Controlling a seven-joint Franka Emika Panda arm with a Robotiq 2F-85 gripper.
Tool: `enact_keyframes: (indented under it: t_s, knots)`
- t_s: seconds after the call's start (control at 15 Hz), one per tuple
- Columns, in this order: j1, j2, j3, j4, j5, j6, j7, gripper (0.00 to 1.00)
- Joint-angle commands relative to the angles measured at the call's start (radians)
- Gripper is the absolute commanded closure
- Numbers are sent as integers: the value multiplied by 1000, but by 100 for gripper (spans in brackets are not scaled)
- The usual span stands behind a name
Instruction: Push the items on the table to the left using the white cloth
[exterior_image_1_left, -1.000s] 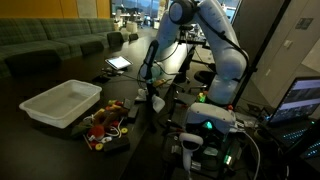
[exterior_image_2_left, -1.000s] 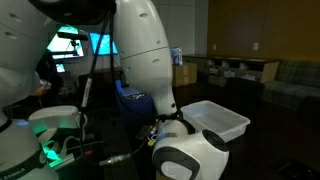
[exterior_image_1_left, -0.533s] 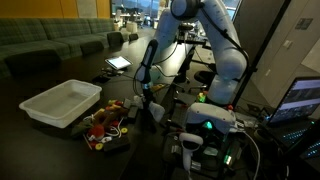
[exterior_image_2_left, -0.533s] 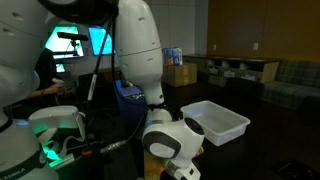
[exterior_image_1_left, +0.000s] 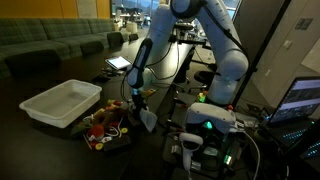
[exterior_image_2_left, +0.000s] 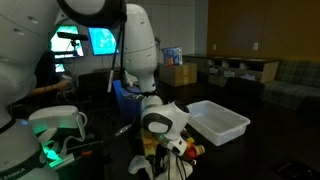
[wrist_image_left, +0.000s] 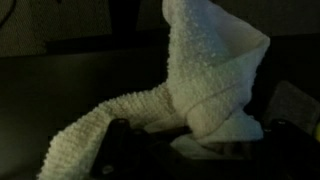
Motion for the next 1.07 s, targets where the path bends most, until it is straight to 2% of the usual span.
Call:
enact_keyframes:
  t_s: [0.0, 0.27, 0.47, 1.0]
  knots:
    - [72, -24, 40, -14, 51, -10, 62, 100]
    - [160, -6, 75, 4, 137, 19, 191, 100]
    - [201, -7, 106, 16, 200, 28, 248, 100]
    - [271, 32, 195, 116, 345, 120, 322, 100]
